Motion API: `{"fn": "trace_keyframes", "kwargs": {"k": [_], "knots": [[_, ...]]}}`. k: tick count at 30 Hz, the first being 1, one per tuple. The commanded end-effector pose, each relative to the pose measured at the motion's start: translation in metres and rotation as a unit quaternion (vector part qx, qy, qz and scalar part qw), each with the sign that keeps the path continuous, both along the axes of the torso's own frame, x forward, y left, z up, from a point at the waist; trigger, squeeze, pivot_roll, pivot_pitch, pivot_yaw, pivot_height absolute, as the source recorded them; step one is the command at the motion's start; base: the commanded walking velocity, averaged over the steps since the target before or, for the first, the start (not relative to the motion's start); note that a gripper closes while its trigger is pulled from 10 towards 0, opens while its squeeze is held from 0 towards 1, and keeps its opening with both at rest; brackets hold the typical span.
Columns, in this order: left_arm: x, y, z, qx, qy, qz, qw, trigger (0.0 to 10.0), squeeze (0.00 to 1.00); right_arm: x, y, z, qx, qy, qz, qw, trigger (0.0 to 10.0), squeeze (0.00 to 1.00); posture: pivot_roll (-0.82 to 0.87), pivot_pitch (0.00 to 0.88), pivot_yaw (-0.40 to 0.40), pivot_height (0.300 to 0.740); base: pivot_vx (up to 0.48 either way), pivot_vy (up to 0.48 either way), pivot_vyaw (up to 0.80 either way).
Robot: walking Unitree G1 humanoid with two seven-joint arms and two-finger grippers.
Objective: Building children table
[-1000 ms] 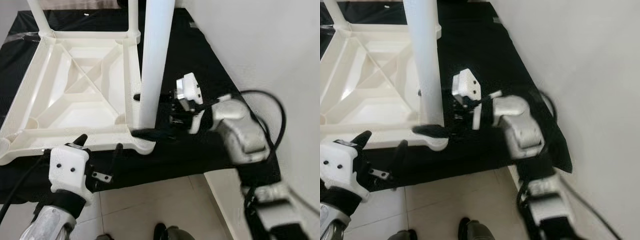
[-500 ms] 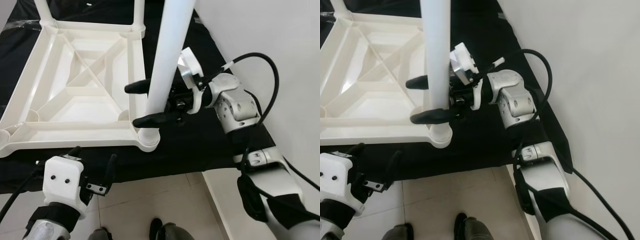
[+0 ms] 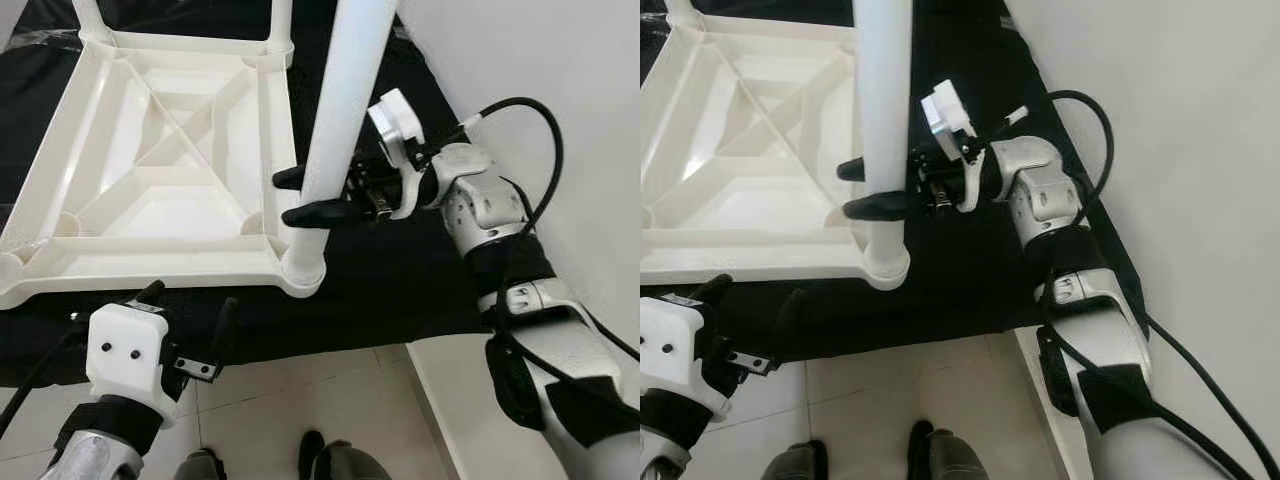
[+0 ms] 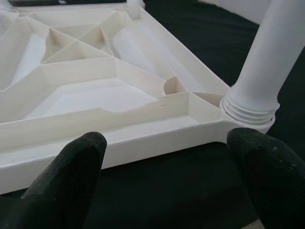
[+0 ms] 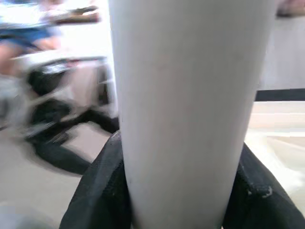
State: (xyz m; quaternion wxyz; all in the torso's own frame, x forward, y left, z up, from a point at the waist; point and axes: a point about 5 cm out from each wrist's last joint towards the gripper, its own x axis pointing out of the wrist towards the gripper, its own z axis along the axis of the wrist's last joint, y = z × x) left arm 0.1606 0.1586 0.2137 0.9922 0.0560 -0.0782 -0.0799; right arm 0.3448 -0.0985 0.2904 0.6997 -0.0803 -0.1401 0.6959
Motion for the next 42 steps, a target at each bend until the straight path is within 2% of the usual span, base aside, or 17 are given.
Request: {"fn": "trace_keyframes", "kwargs": {"k": [1, 3, 4, 5, 8, 10, 15, 16, 18, 19, 20, 28, 32, 33, 35, 36, 42], "knots": [[0.0, -0.001, -0.001, 0.001, 0.007, -0.004, 1.0, 10.0, 0.0, 0.002, -0.004, -0.033, -0.011, 0.056, -0.137, 0.989, 0.0, 0.0, 0.13, 0.246, -0.176, 0.74, 0.0, 0.0, 0.0], [0.003, 0.001, 0.0, 0.003, 0.003, -0.005, 1.0, 10.0, 0.0, -0.015, 0.011, -0.079, -0.046, 0.055, -0.427, 0.901, 0.0, 0.0, 0.13, 0.236, -0.162, 0.74, 0.0, 0.0, 0.0], [0.003, 0.001, 0.0, 0.003, 0.003, -0.005, 1.0, 10.0, 0.0, -0.015, 0.011, -0.079, -0.046, 0.055, -0.427, 0.901, 0.0, 0.0, 0.13, 0.236, -0.162, 0.74, 0.0, 0.0, 0.0], [0.004, 0.001, 0.0, 0.004, 0.002, -0.006, 1.0, 10.0, 0.0, -0.02, 0.008, -0.085, -0.054, 0.037, -0.51, 0.857, 0.0, 0.0, 0.13, 0.236, -0.162, 0.74, 0.0, 0.0, 0.0], [0.006, 0.001, 0.001, 0.005, -0.001, -0.009, 1.0, 10.0, 0.0, -0.035, 0.019, -0.089, -0.044, 0.061, -0.513, 0.855, 0.0, 0.0, 0.14, 0.231, -0.15, 0.74, 0.0, 0.0, 0.0], [0.011, 0.001, 0.003, 0.005, -0.007, -0.012, 1.0, 10.0, 0.0, -0.05, 0.051, -0.085, -0.015, 0.086, -0.438, 0.895, 0.0, 0.0, 0.12, 0.209, -0.137, 0.74, 0.0, 0.0, 0.0], [0.015, 0.001, 0.003, 0.008, -0.012, -0.015, 1.0, 10.0, 0.0, -0.033, 0.068, -0.067, 0.022, 0.087, -0.408, 0.908, 0.0, 0.0, 0.13, 0.185, -0.14, 0.74, 0.0, 0.0, 0.0], [0.017, 0.002, 0.004, 0.011, -0.014, -0.016, 1.0, 10.0, 0.0, -0.03, 0.071, -0.055, 0.046, 0.107, -0.414, 0.903, 10.0, 0.0, 0.13, 0.184, -0.141, 0.74, 0.0, 0.0, 0.0], [0.017, 0.002, 0.004, 0.012, -0.015, -0.016, 1.0, 10.0, 0.0, -0.032, 0.072, -0.053, 0.051, 0.113, -0.423, 0.898, 10.0, 0.0, 0.13, 0.184, -0.141, 0.74, 0.0, 0.0, 0.0], [0.018, 0.003, 0.005, 0.013, -0.016, -0.014, 1.0, 10.0, 0.0, -0.034, 0.074, -0.042, 0.082, 0.113, -0.383, 0.913, 10.0, 0.3, 0.14, 0.182, -0.14, 0.74, 0.0, 0.0, 0.0], [0.018, 0.003, 0.005, 0.013, -0.016, -0.013, 1.0, 10.0, 0.0, -0.034, 0.074, -0.037, 0.094, 0.116, -0.361, 0.921, 10.0, 1.0, 0.14, 0.182, -0.14, 0.74, 0.0, 0.0, 0.0], [0.015, 0.001, 0.003, 0.011, -0.01, -0.013, 1.0, 10.0, 0.0, -0.032, 0.049, -0.009, 0.057, 0.01, -0.121, 0.991, 10.0, 1.0, 0.15, 0.196, -0.157, 0.74, 0.0, 0.0, 0.0], [0.013, 0.001, 0.002, 0.01, -0.008, -0.012, 1.0, 10.0, 0.0, -0.031, 0.041, -0.005, 0.022, -0.016, -0.062, 0.998, 10.0, 1.0, 0.16, 0.205, -0.161, 0.74, 0.0, 0.0, 0.0], [0.012, 0.001, 0.002, 0.01, -0.007, -0.012, 1.0, 10.0, 0.0, -0.031, 0.038, -0.003, 0.012, -0.021, -0.039, 0.999, 10.0, 0.31, 0.16, 0.21, -0.163, 0.74, 0.0, 0.0, 0.0], [0.011, 0.0, 0.002, 0.01, -0.005, -0.013, 1.0, 10.0, 0.0, -0.031, 0.035, -0.002, -0.001, -0.023, -0.019, 1.0, 10.0, 0.31, 0.16, 0.212, -0.166, 0.74, 0.0, 0.0, 0.0], [0.009, -0.001, 0.002, 0.012, -0.002, -0.013, 1.0, 10.0, 0.0, -0.031, 0.031, 0.002, -0.017, -0.029, 0.011, 0.999, 10.0, 0.0, 0.17, 0.223, -0.172, 0.74, 0.0, 0.0, 0.0], [0.002, 0.001, 0.0, 0.015, 0.008, -0.006, 1.0, 10.0, 0.0, -0.017, 0.023, 0.026, -0.034, -0.039, 0.074, 0.996, 10.0, 0.0, 0.19, 0.255, -0.181, 0.74, 0.0, 0.0, 0.0]]}}
